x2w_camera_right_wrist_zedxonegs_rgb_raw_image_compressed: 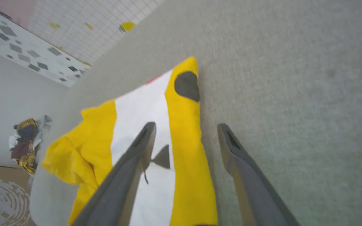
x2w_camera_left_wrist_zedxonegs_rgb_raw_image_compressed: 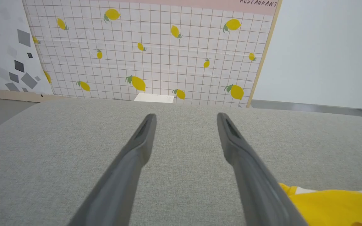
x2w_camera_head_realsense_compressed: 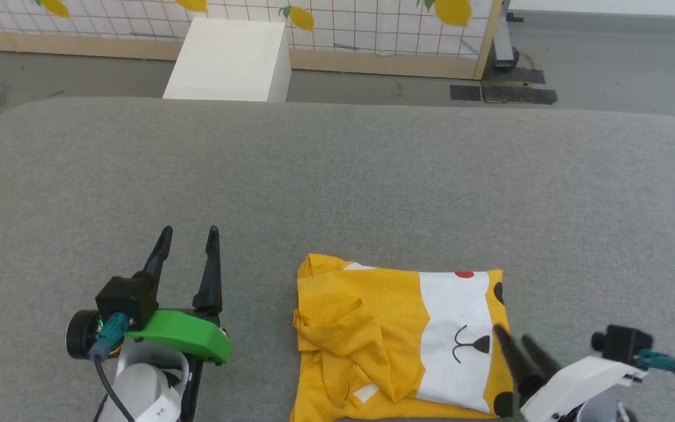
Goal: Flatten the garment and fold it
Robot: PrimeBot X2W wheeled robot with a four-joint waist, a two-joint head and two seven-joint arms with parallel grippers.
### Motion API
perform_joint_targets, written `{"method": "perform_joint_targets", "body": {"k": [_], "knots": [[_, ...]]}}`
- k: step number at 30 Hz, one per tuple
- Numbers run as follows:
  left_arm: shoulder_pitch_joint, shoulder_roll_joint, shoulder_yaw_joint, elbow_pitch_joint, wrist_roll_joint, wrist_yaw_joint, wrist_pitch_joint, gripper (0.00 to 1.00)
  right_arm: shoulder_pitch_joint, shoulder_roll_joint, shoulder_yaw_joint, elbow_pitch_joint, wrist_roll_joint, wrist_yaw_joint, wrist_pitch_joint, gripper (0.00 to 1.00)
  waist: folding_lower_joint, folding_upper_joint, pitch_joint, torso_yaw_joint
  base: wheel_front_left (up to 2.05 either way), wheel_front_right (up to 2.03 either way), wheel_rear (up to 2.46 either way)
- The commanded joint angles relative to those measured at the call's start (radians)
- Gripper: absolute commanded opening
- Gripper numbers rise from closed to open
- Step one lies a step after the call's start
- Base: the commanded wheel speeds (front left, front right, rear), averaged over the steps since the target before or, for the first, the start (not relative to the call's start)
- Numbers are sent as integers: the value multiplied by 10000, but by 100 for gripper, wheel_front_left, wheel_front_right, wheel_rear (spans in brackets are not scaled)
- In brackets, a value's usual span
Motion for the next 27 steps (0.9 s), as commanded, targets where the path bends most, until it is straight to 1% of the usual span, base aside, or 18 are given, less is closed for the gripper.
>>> {"method": "perform_joint_targets", "body": {"k": [1, 5, 9, 10, 11, 13, 17, 19, 21, 22, 23, 24, 25, 27], "knots": [[119, -40, -26, 15, 41, -60, -45, 100, -116, 5, 78, 287, 135, -13, 147, 100, -1, 0, -8, 67, 0, 0, 0], [169, -46, -67, 49, 30, -65, -45, 100, -463, 5, 268, 1080, 139, -13, 692, 100, -1, 0, -33, 173, 0, 0, 0], [224, -46, -86, 83, 23, -68, -45, 100, -770, 5, 473, 1493, -268, -13, 1320, 100, -1, 0, -75, 228, 0, 0, 0], [240, -45, -90, 94, 23, -69, -45, 100, -824, 5, 556, 1539, -375, -13, 1535, 49, -1, 0, -92, 235, 0, 0, 0], [252, -46, -92, 105, 23, -69, -45, 100, -853, 5, 610, 1549, -457, -13, 1689, 35, -1, 0, -107, 238, 0, 0, 0], [278, -46, -87, 123, 26, -70, -45, 100, -898, 5, 622, 1485, -771, -13, 1881, 0, -1, 0, -143, 232, 0, 0, 0], [338, -45, -40, 97, 29, -71, -45, 100, -1000, 5, 462, 1046, -1462, -13, 1996, 0, -1, 0, -145, 130, 0, 0, 0], [371, -44, 26, 44, 20, -64, -45, 100, -1186, 5, 441, 615, -2172, -13, 2050, 0, -1, 0, -108, -4, 0, 0, 0], [399, -49, 132, -37, -3, -38, -45, 100, -1483, 5, 584, 46, -3290, -13, 2329, 0, -1, 0, -34, -190, 0, 0, 0], [397, -52, 187, -88, -14, -24, -45, 100, -1705, 5, 753, -340, -4066, -13, 2558, 0, -1, 0, 24, -301, 0, 0, 0], [350, -35, 278, -210, -5, -16, -45, 100, -2449, -120, 1507, -1309, -6178, -13, 3278, 0, -1, 0, 229, -665, 0, 0, 0], [313, -21, 295, -242, 7, -19, -45, 100, -2761, -394, 1874, -1569, -6757, -13, 3509, 0, -1, 0, 309, -808, 0, 0, 0], [283, -12, 306, -283, 27, -20, -45, 100, -3061, -681, 2156, -1747, -7100, -13, 3701, 0, -1, 0, 386, -963, 0, 0, 0], [199, -10, 330, -354, 48, -20, -45, 100, -3554, -1280, 2474, -1914, -7432, -13, 4004, 0, -1, 0, 537, -1224, 0, 0, 0]]}}
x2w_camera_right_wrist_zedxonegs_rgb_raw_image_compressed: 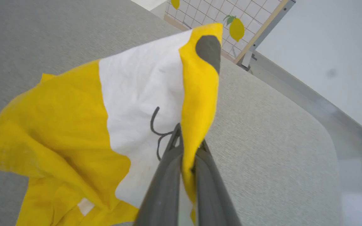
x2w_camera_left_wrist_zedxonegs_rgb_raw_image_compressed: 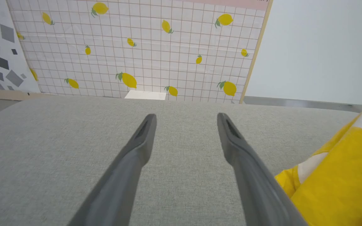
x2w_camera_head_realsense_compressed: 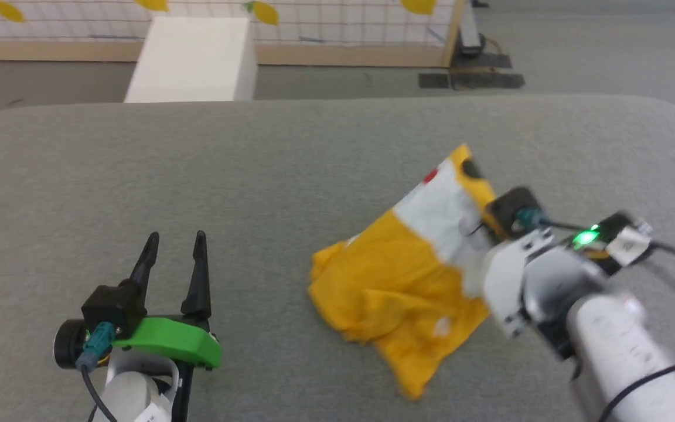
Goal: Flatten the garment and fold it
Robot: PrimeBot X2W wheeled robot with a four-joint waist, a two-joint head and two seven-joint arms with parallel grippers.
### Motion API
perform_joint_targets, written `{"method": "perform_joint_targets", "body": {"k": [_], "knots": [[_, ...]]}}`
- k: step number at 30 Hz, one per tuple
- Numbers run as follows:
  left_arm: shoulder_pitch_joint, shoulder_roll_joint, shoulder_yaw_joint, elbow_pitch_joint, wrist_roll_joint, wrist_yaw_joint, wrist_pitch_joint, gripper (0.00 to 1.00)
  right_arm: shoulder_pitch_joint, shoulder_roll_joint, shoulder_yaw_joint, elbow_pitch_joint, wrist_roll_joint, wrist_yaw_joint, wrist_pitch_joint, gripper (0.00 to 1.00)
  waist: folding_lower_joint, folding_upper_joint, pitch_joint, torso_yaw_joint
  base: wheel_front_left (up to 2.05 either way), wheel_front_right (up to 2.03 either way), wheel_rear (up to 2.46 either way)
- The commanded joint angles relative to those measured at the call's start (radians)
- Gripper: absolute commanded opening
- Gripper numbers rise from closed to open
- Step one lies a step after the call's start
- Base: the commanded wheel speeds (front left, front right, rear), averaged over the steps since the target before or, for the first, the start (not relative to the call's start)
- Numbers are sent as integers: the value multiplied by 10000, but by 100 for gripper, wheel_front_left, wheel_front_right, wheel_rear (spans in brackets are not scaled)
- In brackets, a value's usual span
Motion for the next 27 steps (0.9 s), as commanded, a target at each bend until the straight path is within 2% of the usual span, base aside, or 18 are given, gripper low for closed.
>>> {"method": "perform_joint_targets", "body": {"k": [1, 6, 12, 20, 23, 24, 27], "knots": [[-157, 2, 38, -83, 47, -18, -36, 100, -290, -419, 16, -46, -60, -21, 141, 0, 0, 0, 423, -592, 0, 0, 0], [-497, 86, 95, -209, 84, -26, -36, 100, -1218, -1694, -317, 266, -18, -21, 343, 0, 0, 0, 915, -1327, 0, 0, 0], [-977, 304, 23, -419, 195, -45, -36, 100, -1865, -2525, -1249, 1078, -11, -21, 196, 0, 0, 0, 1652, -2115, 0, 0, 0], [-1681, 638, -151, -655, 356, -57, -36, 100, -2616, -2754, -3037, 2507, -632, -21, -779, 0, 0, 0, 2668, -2618, 0, 0, 0], [-1904, 757, -227, -710, 393, -60, -34, 100, -2939, -2711, -3571, 3103, -992, -21, -1230, 0, 0, 0, 2969, -2604, 0, 0, 0], [-2072, 815, -343, -846, 465, -56, 52, 100, -3287, -2629, -4081, 3732, -1334, -21, -1730, 0, 0, 0, 3265, -2491, 0, 0, 0], [-2189, 915, -406, -865, 474, -57, 119, 100, -3565, -2466, -4500, 4253, -1646, -21, -2111, 0, 0, 0, 3457, -2336, 0, 0, 0]]}}
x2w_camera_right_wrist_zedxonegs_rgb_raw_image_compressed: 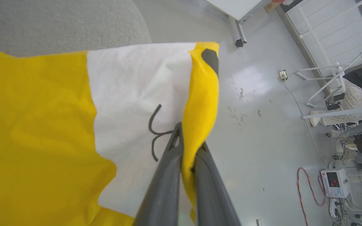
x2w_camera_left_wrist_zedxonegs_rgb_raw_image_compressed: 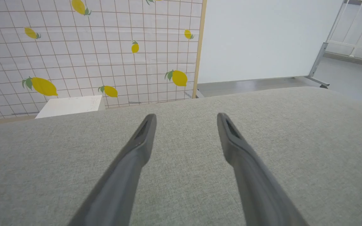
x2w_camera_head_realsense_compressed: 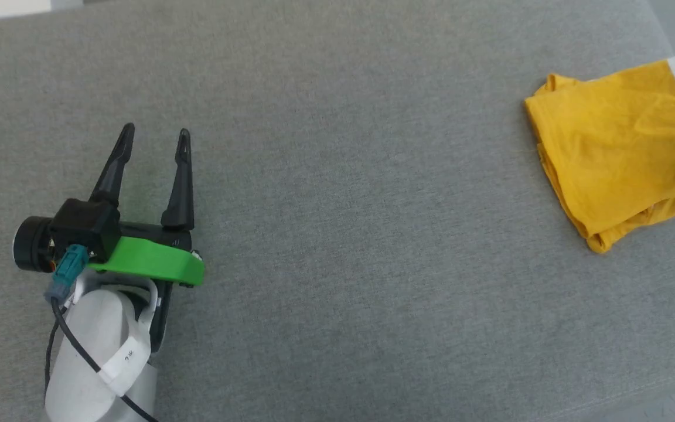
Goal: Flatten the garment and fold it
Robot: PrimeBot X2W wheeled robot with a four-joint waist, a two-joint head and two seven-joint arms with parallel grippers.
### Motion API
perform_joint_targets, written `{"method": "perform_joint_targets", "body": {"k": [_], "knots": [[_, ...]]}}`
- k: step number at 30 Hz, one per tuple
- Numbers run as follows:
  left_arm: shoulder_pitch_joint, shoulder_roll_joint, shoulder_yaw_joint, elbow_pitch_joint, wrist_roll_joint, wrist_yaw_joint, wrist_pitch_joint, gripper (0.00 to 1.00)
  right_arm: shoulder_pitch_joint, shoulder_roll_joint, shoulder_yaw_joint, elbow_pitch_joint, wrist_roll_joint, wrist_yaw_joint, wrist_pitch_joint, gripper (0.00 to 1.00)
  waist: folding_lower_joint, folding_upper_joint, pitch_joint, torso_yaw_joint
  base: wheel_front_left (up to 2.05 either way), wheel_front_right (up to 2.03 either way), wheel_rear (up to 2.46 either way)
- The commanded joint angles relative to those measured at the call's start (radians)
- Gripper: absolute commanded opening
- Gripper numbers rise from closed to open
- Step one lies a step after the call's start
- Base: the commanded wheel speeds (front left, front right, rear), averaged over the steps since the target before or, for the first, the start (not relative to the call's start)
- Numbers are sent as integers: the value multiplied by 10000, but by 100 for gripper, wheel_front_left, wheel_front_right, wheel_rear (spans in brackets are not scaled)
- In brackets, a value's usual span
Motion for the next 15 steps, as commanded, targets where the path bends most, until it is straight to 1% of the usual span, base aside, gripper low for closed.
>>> {"method": "perform_joint_targets", "body": {"k": [1, 3, 5, 6, 10, 15], "knots": [[-189, 125, -20, -8, 130, -52, 23, 100, -249, 154, -129, 203, -143, -17, -202, 0, -2, -1, 399, 113, 0, 0, 0], [-215, 164, -42, 27, 104, -53, 21, 100, -402, 240, -354, 541, -282, -17, -452, 0, -2, -1, 424, 216, 0, 0, 0], [-199, 166, -56, 101, 68, -47, 9, 100, -498, 374, -654, 864, -368, -17, -596, 45, -2, -1, 345, 319, 0, 0, 0], [-168, 152, -63, 141, 48, -36, -1, 100, -524, 424, -813, 1010, -444, -17, -643, 100, -2, -1, 270, 368, 0, 0, 0], [44, -32, -87, 396, -86, 21, -61, 100, -423, 454, -1174, 1305, -574, -17, -1061, 100, -2, -1, -383, 631, 0, 0, 0], [578, -355, -117, 746, -302, 86, -115, 100, 44, 669, -1169, 1176, -30, -17, -2000, 100, -2, -1, -1565, 940, 0, 0, 0]]}}
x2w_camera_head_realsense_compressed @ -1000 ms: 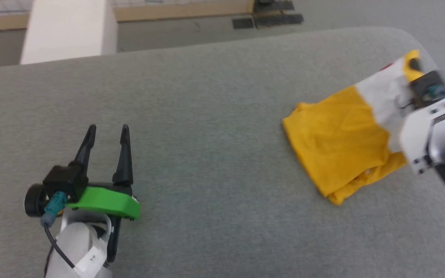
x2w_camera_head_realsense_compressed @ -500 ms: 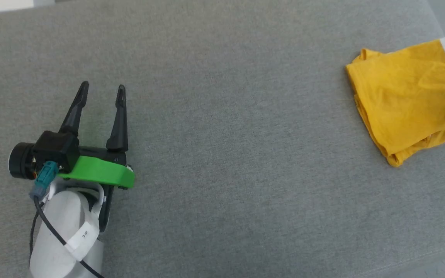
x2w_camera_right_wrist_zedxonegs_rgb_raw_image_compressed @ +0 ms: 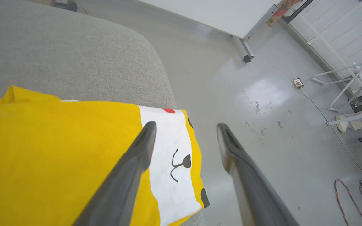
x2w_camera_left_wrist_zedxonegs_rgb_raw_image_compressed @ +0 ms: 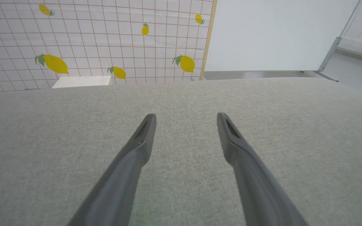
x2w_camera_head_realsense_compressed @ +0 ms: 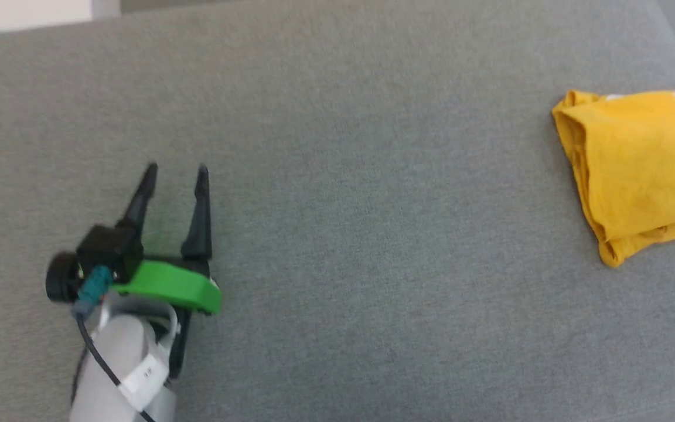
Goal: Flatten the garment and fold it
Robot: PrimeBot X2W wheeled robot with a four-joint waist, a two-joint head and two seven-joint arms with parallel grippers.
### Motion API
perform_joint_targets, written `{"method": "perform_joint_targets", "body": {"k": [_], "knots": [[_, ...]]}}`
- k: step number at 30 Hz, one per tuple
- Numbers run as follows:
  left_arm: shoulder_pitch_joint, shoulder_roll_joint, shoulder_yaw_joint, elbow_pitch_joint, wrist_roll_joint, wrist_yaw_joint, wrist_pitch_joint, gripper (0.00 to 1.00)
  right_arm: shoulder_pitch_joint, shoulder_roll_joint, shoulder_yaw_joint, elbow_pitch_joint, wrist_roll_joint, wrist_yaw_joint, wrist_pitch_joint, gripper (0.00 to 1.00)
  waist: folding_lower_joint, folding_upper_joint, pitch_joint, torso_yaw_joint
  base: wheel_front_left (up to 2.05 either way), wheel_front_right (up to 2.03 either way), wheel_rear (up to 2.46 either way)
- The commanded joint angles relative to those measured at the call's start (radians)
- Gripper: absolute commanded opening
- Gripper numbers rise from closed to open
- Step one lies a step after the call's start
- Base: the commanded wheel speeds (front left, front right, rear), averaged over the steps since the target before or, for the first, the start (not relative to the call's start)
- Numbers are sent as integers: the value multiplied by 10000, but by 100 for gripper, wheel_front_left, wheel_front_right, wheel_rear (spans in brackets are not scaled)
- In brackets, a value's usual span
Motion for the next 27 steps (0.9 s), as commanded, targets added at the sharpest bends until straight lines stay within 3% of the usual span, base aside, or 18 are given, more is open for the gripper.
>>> {"method": "perform_joint_targets", "body": {"k": [1, 8, 13, 19, 27], "knots": [[261, -85, 14, 100, -95, 58, -74, 100, 328, 156, 76, -127, 286, -17, -277, 100, -1, 0, -1361, 511, 0, 0, 0], [1023, -427, -28, 269, -415, 125, -88, 100, 1811, 704, 703, -1360, 1839, -17, -1362, 100, -1, 0, -2800, 1160, 0, 0, 0], [1703, -610, -135, 427, -637, 208, -90, 100, 3968, 1617, 1251, -3504, 2924, -17, -2085, 100, -1, 0, -3765, 1859, 0, 0, 0], [2127, -652, -294, 661, -656, 213, -90, 100, 5577, 2420, 1751, -5100, 3207, -17, -2533, 100, -1, 0, -4209, 2247, 0, 0, 0], [2449, -679, -567, 782, -564, 161, -91, 100, 6983, 2990, 2216, -5726, 3087, -17, -3186, 100, -1, 0, -4431, 2654, 0, 0, 0]]}}
